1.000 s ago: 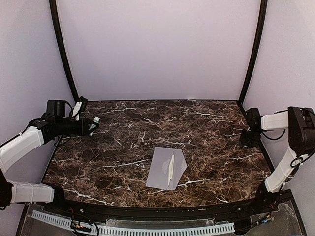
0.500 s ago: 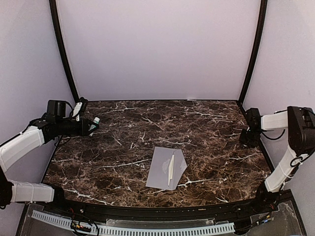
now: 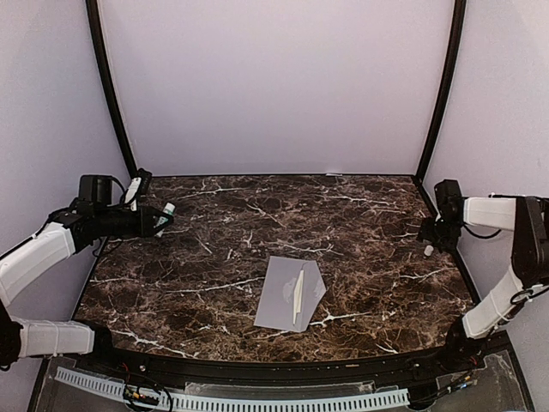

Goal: Place the letter into the envelope and seal it
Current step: Place the solid glue cap at the center of the board, then unscrew the solid glue.

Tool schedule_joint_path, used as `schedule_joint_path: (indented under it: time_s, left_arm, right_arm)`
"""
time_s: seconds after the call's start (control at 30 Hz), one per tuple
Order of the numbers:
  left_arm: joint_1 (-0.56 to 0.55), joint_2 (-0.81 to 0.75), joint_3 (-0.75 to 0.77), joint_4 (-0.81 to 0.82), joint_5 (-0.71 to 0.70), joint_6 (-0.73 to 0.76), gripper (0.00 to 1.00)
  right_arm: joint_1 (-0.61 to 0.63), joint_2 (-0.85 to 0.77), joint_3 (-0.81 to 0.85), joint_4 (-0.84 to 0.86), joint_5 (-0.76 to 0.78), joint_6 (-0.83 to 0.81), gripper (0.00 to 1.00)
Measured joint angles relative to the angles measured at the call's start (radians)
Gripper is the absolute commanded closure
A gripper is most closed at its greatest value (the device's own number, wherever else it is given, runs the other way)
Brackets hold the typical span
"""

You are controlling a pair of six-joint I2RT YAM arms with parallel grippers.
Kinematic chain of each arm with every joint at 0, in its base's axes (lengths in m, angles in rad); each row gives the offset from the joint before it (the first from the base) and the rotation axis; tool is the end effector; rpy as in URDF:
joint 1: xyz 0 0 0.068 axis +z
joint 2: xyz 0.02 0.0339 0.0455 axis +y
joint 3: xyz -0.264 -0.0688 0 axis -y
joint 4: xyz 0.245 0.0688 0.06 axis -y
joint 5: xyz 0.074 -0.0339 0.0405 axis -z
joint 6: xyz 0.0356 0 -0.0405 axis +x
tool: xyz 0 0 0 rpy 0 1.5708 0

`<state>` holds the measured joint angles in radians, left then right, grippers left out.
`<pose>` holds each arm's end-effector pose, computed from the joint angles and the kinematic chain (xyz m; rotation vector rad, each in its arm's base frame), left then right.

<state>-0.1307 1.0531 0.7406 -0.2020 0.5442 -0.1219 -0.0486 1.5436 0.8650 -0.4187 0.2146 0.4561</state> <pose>0.2275 -0.0485 0.2733 0.3436 2.0535 -0.7198 0.2901 -0.0217 0.1735 0.7235 2.5318 -0.1492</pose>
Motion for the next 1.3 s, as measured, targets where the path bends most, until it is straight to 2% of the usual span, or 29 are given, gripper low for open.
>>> schedule_joint_path:
  time_s: [0.2,0.37,0.53,0.77,0.97,1.13,1.3]
  left_arm:
    - [-0.034,-0.042,0.018,0.018,0.105,-0.084,0.99]
    - [-0.186,-0.124,0.025,0.108,0.168,-0.225,0.99]
    - [-0.332,-0.17,0.003,0.255,0.189,-0.389,0.99]
    - [-0.557,-0.147,-0.005,0.421,0.102,-0.552,0.99]
    - [-0.715,-0.04,0.029,0.536,0.006,-0.619,1.0]
    - [-0.797,0.013,0.054,0.644,-0.082,-0.647,0.99]
    - [-0.831,0.034,0.065,0.722,-0.137,-0.657,0.99]
  right_arm:
    - [0.001,-0.237,0.035,-0.068,-0.143,-0.014,0.29]
    - [0.046,-0.444,0.038,-0.095,-0.34,0.008,0.3]
    - [0.216,-0.571,0.037,-0.096,-0.532,0.079,0.28]
    - [0.526,-0.706,-0.004,0.098,-0.669,0.266,0.26]
    - [0.777,-0.674,-0.033,0.341,-0.649,0.371,0.27]
    - [0.974,-0.513,0.006,0.545,-0.595,0.4,0.31]
    - [1.077,-0.375,0.088,0.669,-0.561,0.409,0.35]
